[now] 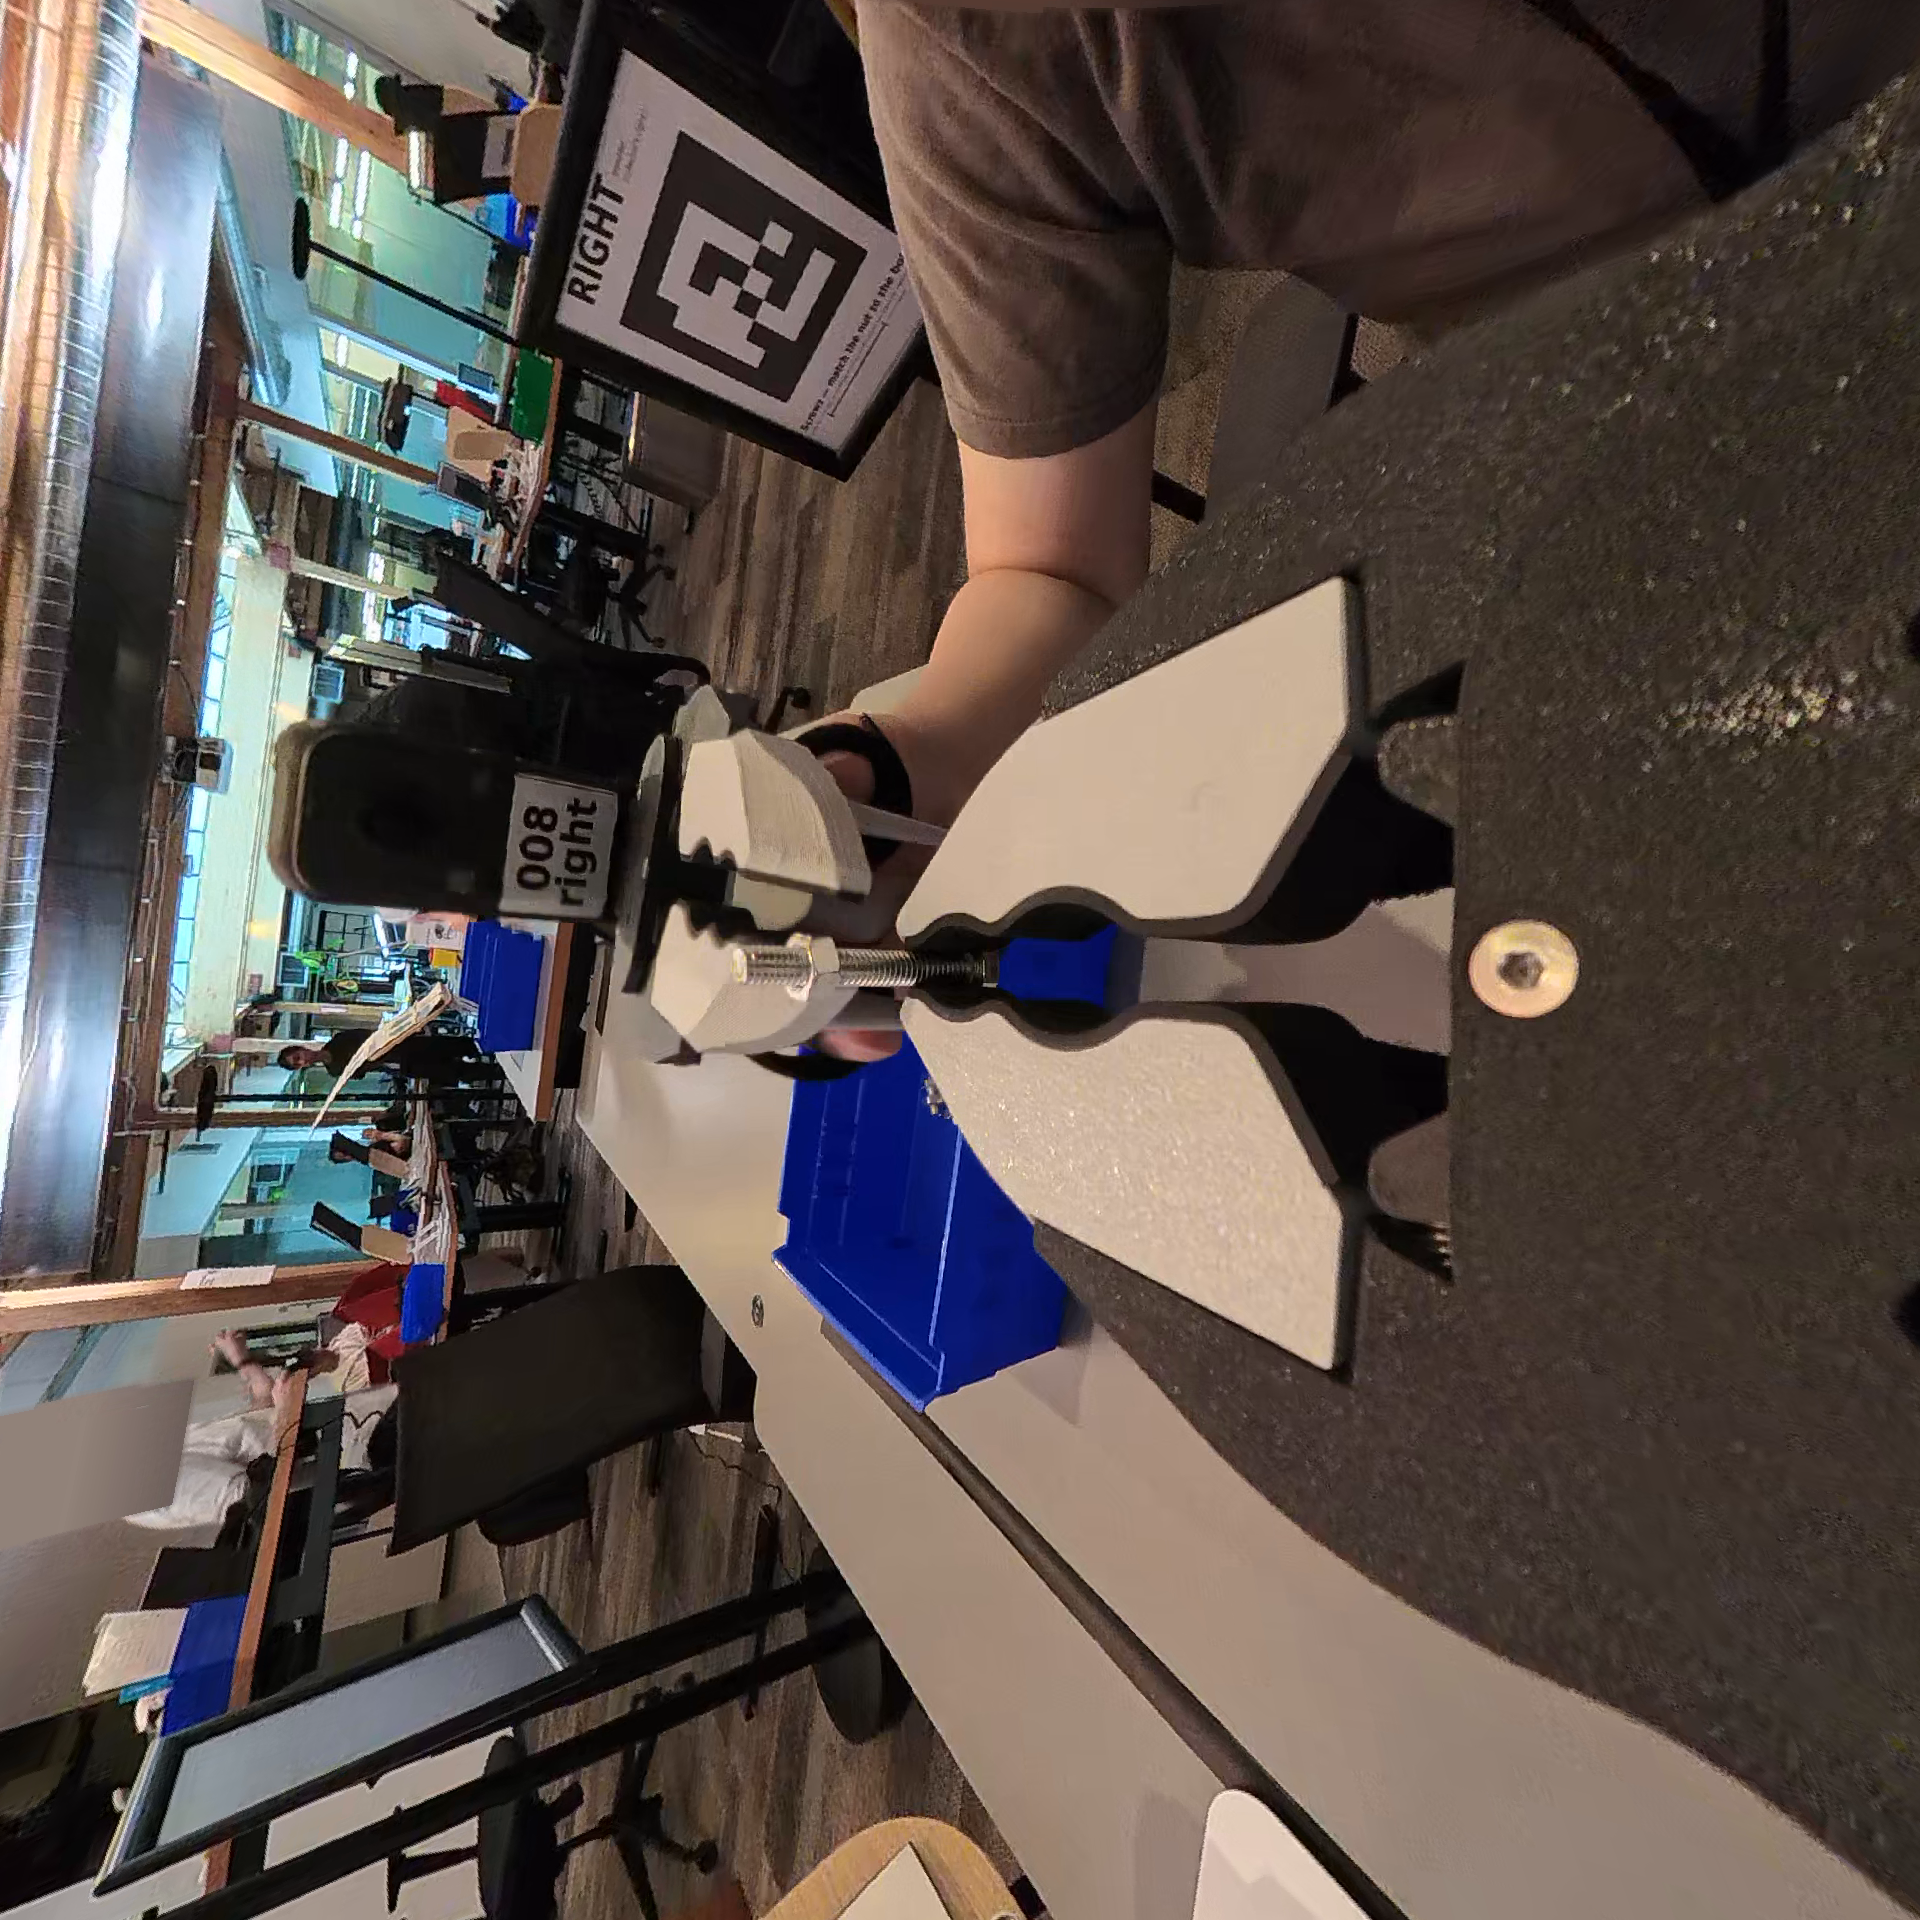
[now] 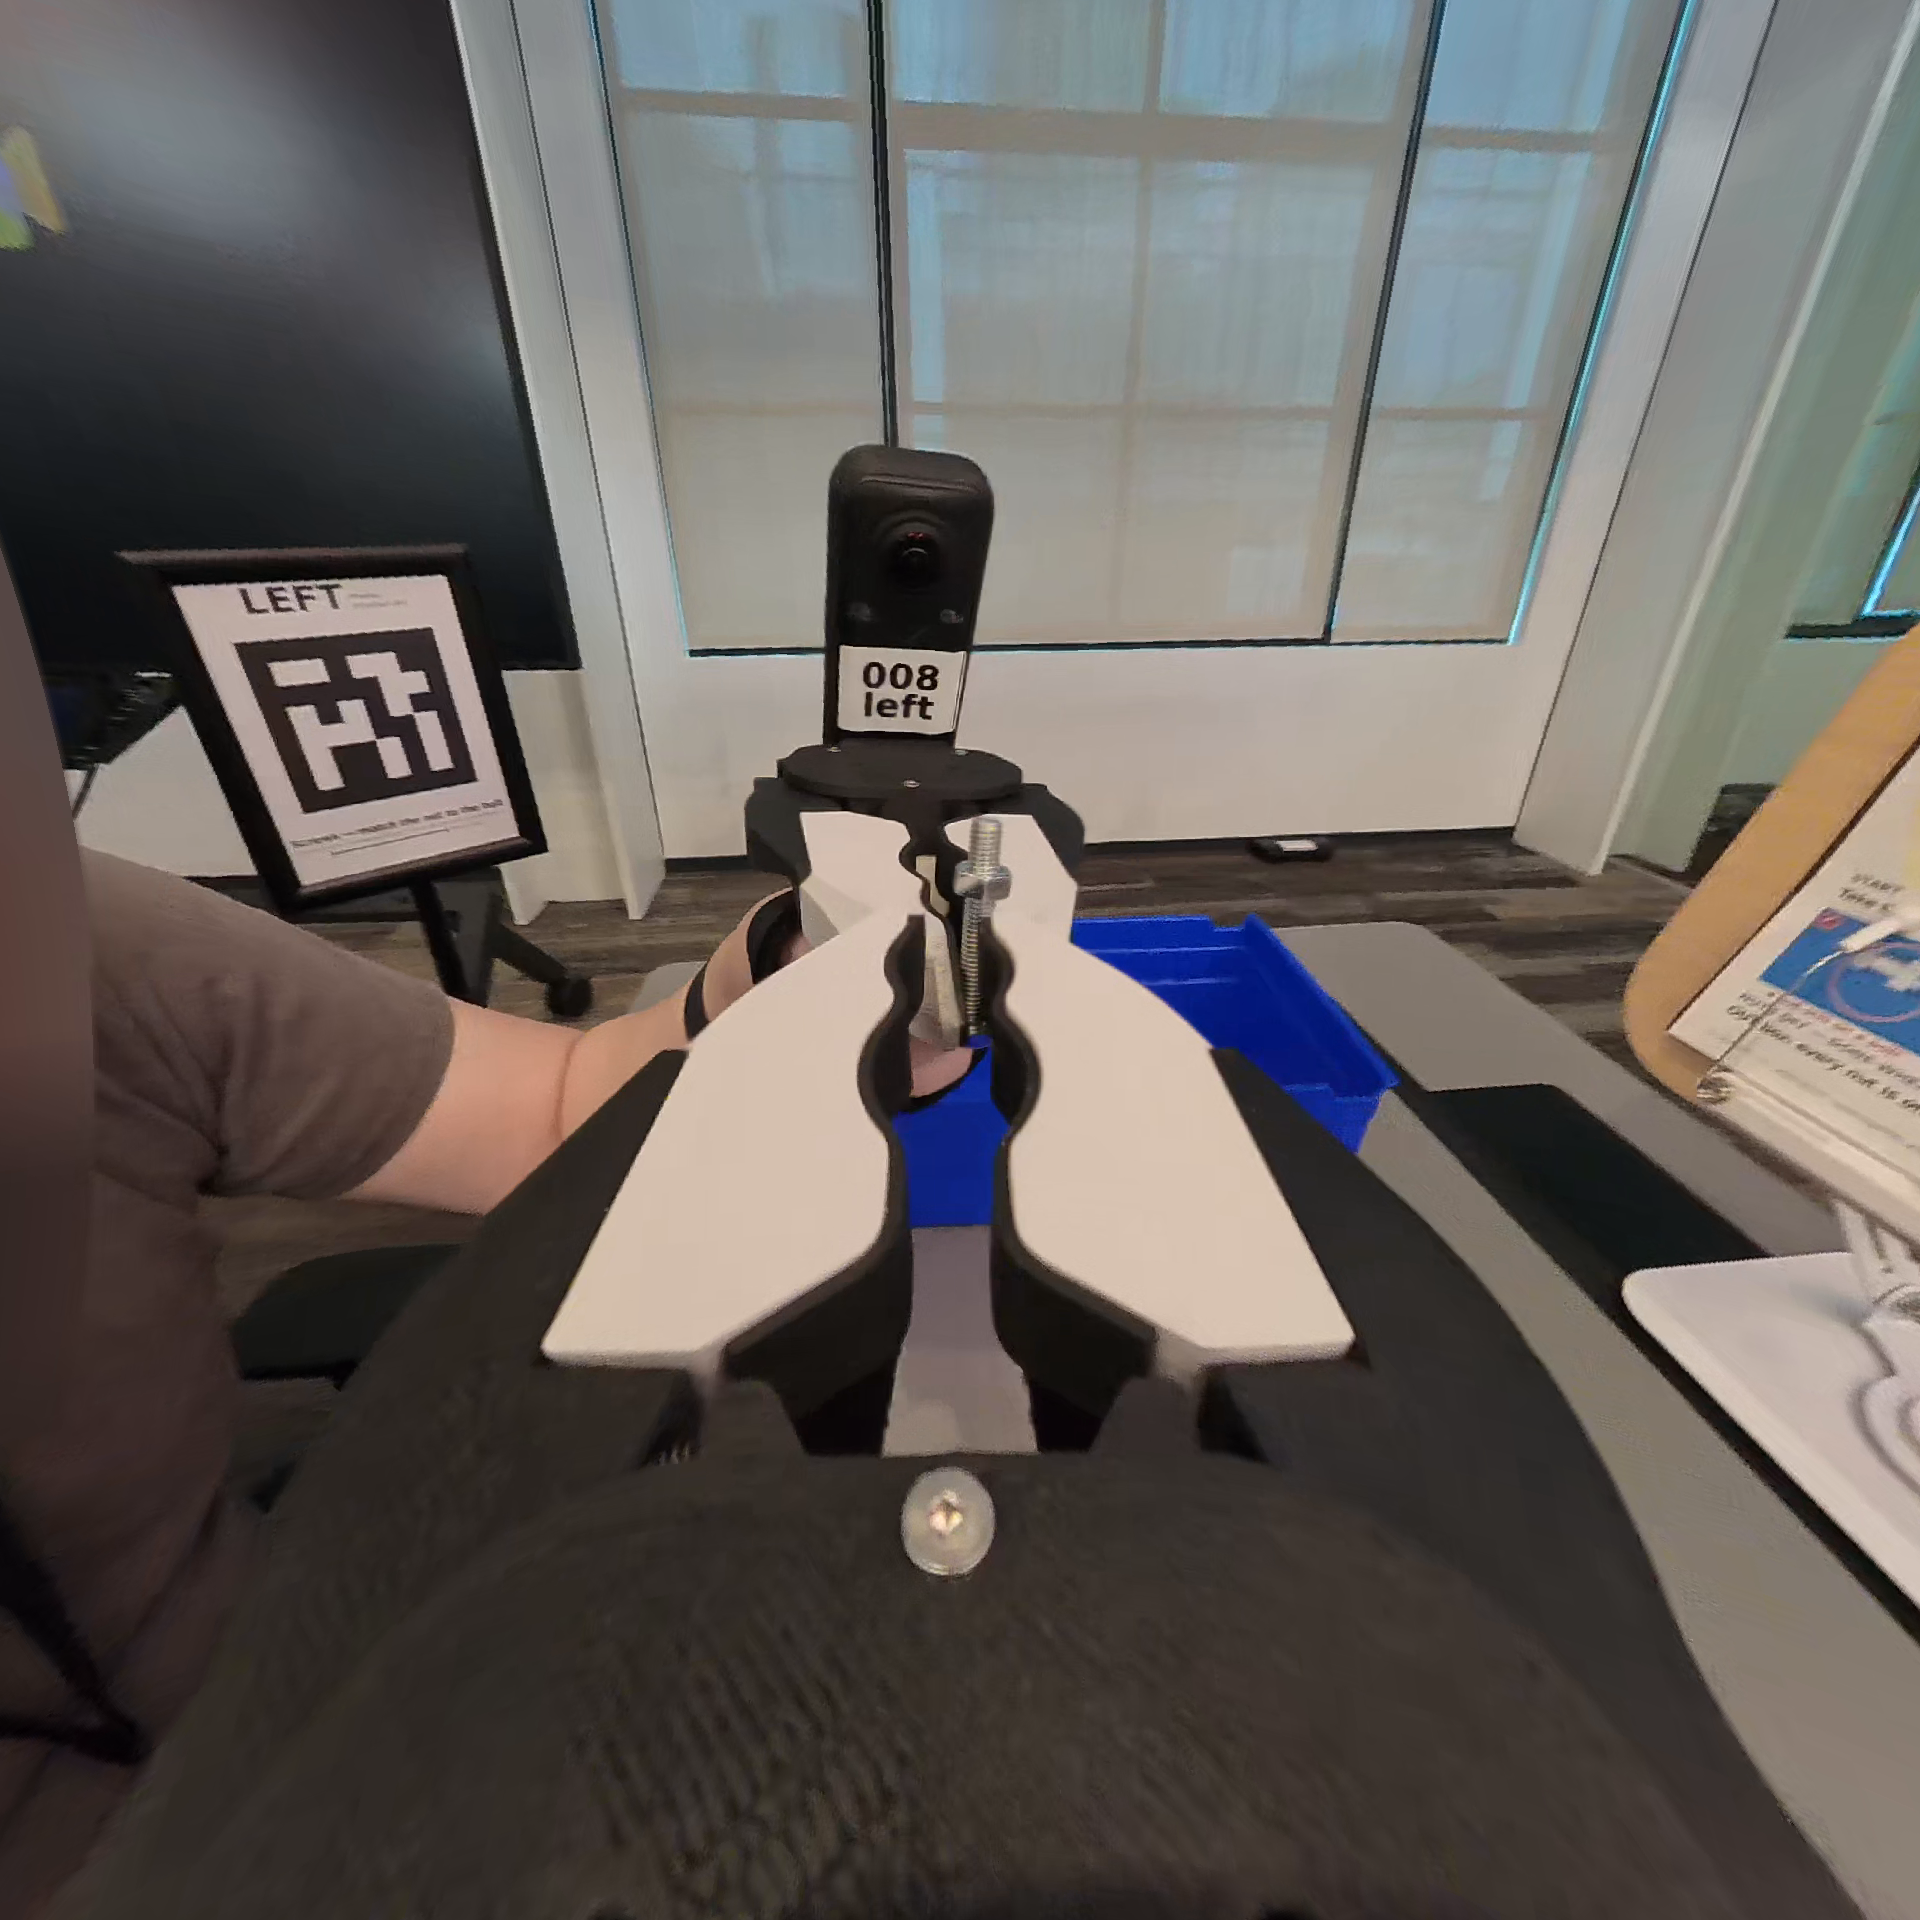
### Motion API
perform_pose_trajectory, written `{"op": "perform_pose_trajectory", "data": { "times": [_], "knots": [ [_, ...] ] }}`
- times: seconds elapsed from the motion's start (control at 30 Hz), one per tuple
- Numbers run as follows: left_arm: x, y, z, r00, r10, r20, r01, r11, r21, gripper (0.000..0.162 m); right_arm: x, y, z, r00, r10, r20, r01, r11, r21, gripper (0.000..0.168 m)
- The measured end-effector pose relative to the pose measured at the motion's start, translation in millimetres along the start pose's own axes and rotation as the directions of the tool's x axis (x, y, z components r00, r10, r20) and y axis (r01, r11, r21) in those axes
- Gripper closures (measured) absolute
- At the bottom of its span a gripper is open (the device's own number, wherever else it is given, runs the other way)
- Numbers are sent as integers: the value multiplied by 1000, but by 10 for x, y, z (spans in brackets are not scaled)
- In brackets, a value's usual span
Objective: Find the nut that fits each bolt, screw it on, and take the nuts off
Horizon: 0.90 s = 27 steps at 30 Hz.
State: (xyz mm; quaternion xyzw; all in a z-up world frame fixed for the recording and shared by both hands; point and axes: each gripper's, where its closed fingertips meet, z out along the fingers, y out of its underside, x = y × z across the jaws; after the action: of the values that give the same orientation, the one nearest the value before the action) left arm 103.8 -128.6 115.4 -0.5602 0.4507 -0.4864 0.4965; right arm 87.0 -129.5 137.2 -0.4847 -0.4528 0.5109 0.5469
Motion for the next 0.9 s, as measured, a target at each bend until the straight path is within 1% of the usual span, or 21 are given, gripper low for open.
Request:
{"op": "perform_pose_trajectory", "data": {
  "times": [0.2, 0.33, 0.63, 0.8, 0.9],
  "knots": [
    [16, 29, 24, 1000, 5, -9, -5, 1000, -16, 157, 22, 37, 15, 1000, 9, 0, -9, 1000, -12, 157],
    [24, 53, 43, 1000, 22, -4, -22, 999, -31, 157, 22, 72, 28, 1000, 2, 0, -2, 1000, -29, 162],
    [17, 79, 56, 997, 72, 9, -71, 996, -50, 156, 23, 99, 22, 1000, 10, 17, -9, 999, -46, 162],
    [27, 97, 86, 995, 93, 26, -91, 994, -65, 133, 59, 82, -10, 1000, 24, 5, -24, 999, -49, 162],
    [-4, 86, 99, 992, 110, 66, -106, 992, -63, 108, 113, 78, -59, 999, 38, -23, -39, 997, -71, 162]
  ]
}}
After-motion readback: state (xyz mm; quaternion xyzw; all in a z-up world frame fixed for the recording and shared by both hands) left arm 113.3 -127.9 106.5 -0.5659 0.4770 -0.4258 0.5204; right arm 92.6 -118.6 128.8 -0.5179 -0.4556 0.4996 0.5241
